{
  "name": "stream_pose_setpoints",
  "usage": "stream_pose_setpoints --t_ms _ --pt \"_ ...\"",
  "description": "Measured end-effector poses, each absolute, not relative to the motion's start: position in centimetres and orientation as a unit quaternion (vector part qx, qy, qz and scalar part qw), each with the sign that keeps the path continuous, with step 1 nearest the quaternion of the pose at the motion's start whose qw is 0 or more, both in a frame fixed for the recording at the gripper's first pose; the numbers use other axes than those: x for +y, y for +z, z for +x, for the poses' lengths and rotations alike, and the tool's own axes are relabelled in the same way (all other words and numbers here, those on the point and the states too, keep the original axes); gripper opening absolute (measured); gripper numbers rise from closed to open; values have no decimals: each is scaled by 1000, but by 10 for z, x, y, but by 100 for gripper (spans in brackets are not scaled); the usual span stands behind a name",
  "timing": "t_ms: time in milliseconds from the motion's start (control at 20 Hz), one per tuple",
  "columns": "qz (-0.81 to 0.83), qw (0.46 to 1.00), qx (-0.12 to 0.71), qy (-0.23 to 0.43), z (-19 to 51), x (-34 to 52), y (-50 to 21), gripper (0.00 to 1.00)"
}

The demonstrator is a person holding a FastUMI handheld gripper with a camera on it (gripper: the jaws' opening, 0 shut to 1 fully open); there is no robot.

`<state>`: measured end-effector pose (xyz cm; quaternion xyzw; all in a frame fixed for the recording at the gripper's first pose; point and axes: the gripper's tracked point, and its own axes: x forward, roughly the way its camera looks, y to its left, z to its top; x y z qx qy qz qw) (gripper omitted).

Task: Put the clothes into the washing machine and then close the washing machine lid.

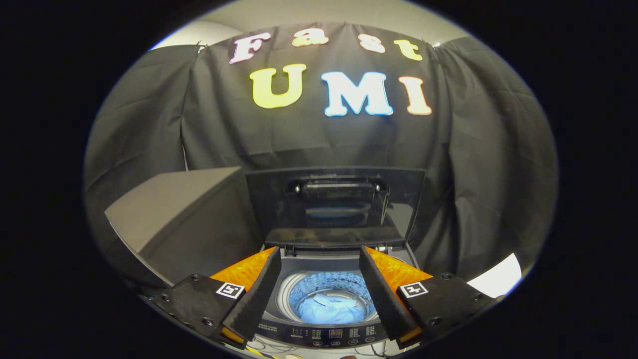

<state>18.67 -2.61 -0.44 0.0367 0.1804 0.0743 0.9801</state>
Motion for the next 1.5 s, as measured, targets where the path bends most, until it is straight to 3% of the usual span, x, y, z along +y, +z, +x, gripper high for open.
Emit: stream_pose_setpoints --t_ms 750,1500 --pt "45 997 30 47 74 -42 97 97" --pt "31 999 7 27 23 -51 104 97"
